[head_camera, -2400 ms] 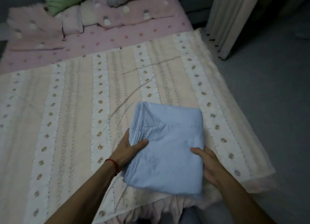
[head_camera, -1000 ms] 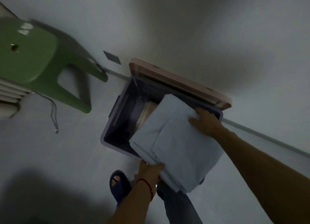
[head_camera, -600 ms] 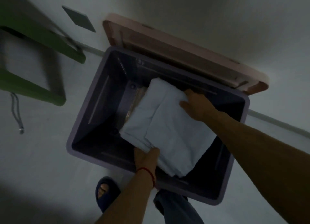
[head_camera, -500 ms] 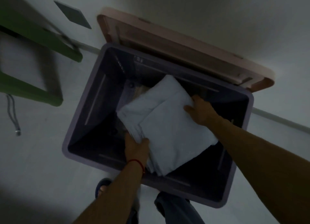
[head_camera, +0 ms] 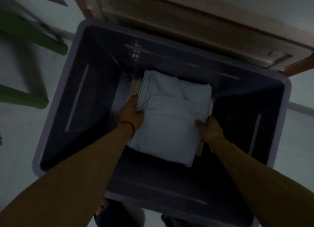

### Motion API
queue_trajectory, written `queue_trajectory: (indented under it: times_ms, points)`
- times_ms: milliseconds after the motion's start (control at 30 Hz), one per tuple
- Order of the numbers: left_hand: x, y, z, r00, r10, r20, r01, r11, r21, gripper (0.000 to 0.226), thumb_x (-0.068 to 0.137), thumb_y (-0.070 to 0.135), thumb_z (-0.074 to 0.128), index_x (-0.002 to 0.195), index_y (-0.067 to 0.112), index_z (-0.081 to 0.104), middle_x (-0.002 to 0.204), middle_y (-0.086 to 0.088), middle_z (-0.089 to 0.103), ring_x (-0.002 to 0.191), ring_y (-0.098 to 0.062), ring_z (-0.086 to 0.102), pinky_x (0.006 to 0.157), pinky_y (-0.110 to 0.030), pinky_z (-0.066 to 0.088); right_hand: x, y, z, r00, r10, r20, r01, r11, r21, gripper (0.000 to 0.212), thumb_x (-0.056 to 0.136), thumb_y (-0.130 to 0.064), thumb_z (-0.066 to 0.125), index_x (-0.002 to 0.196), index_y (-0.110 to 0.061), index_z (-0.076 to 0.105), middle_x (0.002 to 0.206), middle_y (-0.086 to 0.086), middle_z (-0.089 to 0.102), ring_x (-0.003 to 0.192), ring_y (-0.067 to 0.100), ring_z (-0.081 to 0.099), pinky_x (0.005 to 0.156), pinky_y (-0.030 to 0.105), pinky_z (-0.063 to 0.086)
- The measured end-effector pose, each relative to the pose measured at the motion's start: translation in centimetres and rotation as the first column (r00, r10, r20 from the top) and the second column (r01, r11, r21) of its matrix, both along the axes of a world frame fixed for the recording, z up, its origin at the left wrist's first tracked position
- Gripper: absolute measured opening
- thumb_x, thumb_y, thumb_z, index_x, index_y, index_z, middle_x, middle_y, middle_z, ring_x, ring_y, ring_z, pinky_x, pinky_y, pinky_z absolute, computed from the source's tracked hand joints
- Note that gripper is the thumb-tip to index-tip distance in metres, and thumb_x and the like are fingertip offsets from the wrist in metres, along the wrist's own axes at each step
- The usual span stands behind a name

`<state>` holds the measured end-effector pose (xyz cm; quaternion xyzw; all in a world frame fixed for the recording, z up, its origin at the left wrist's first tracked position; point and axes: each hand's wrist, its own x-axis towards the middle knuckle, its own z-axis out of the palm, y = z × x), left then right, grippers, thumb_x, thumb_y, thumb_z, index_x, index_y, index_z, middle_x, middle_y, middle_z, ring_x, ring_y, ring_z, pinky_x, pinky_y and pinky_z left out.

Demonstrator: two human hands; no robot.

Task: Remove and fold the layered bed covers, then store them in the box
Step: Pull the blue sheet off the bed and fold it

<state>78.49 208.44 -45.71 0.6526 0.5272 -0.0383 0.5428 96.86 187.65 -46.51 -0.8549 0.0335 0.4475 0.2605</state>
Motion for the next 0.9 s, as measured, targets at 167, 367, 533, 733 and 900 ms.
queue_trajectory:
  times_ms: [167,367,533,733,900]
  points:
    - [0.0,1.3,-2.9,0.962,-0.239,-0.131,0.248,0.967,0.053,0.085,0.097,0.014,0.063,0.160,0.025,0.007,0.158,-0.009,0.033,0.139,-0.026,0.039,0.113,-0.029,0.030,-0.5,-0.9,-2.4,0.910,0.384,0.159,-0.363,0.920,-0.147,0.038,0.100,-0.022,0.058,0.129,0.001,0.047,0.113,0.018,0.060,0.094,0.035,0.062,0.085,0.043,0.053]
    - [0.9,2.0,-1.9,0.361,-0.780,-0.511,0.884,0.112,0.454,0.150,0.051,0.079,0.077,0.160,0.020,-0.007,0.164,-0.021,-0.016,0.151,-0.041,-0.012,0.115,-0.071,-0.005,-0.1,-1.8,-0.5,0.296,0.941,0.162,-0.907,0.331,-0.263,0.145,0.064,-0.081,0.071,0.149,-0.034,-0.038,0.156,0.011,-0.044,0.147,0.034,-0.034,0.113,0.068,-0.010]
    - [1.0,3.9,-6.5,0.199,-0.818,-0.539,0.978,0.128,0.165,0.165,0.040,0.089,0.075,0.150,0.033,-0.034,0.155,-0.011,-0.044,0.144,-0.036,-0.036,0.113,-0.066,-0.019,0.1,-0.7,-3.7,0.188,0.979,0.082,-0.927,0.205,-0.313,0.158,0.051,-0.085,0.074,0.151,-0.030,-0.035,0.154,0.013,-0.048,0.143,0.038,-0.039,0.112,0.077,-0.009]
    - [2.0,0.7,-7.7,0.188,-0.628,-0.755,0.980,0.172,0.102,0.158,0.051,0.080,0.078,0.144,0.034,-0.043,0.152,-0.011,-0.047,0.146,-0.035,-0.033,0.116,-0.067,-0.007,-0.7,0.0,-6.9,0.192,0.978,0.086,-0.899,0.210,-0.385,0.160,0.049,-0.087,0.073,0.148,-0.027,-0.038,0.157,0.017,-0.042,0.147,0.044,-0.032,0.109,0.079,-0.004]
    - [1.1,-1.8,-1.4,0.230,-0.639,-0.734,0.959,0.275,0.061,0.122,0.083,0.065,0.065,0.153,0.031,-0.029,0.161,-0.008,-0.033,0.151,-0.032,-0.021,0.120,-0.064,-0.002,-1.8,0.1,-2.2,0.260,0.966,0.013,-0.908,0.249,-0.336,0.147,0.067,-0.074,0.075,0.149,-0.030,-0.038,0.157,0.012,-0.042,0.148,0.042,-0.029,0.112,0.079,0.001]
